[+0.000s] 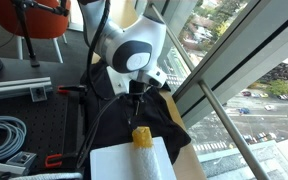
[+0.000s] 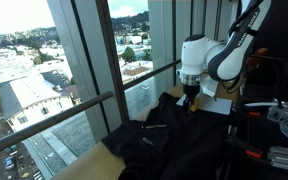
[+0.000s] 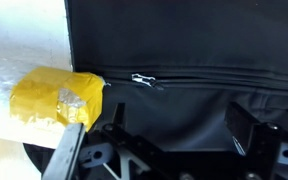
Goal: Zip up the jumper
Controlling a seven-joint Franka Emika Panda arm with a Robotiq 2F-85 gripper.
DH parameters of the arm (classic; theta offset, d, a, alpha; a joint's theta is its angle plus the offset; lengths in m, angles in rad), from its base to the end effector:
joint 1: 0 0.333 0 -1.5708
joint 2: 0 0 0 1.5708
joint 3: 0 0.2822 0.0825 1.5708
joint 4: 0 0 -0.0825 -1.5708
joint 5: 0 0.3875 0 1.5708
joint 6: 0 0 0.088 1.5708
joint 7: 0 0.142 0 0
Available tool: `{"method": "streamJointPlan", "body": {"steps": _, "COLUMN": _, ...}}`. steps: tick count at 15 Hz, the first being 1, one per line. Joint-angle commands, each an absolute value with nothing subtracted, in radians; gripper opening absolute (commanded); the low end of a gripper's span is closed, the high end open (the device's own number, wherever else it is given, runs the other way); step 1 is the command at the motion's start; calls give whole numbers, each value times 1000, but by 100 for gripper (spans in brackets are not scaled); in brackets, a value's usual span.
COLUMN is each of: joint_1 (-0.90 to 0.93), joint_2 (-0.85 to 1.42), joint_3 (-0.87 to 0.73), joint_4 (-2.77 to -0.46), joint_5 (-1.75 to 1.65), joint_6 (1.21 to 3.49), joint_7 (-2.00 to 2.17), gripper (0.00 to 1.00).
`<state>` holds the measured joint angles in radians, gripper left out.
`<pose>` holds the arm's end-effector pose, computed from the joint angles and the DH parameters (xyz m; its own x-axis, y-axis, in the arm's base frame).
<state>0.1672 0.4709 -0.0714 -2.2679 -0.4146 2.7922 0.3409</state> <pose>0.5190 0.0597 0.0849 0.9851 0.1557 0.0730 0.1412 -0.9747 0.1734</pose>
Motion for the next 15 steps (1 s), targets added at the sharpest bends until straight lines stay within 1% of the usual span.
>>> {"method": "streamJointPlan", "body": {"steps": 1, "joint_1": 196, "joint_2": 527, "joint_3": -103, "joint_4": -2231, "joint_5": -382, "joint_6": 2809, "joint_7": 295, "gripper": 100}}
{"method": "streamJointPlan", "body": {"steps": 15, "joint_1": 189, "joint_2": 613, "joint_3": -117, "joint_4": -2199, "joint_5": -320, "joint_6": 2811, "joint_7": 226, "gripper": 100}}
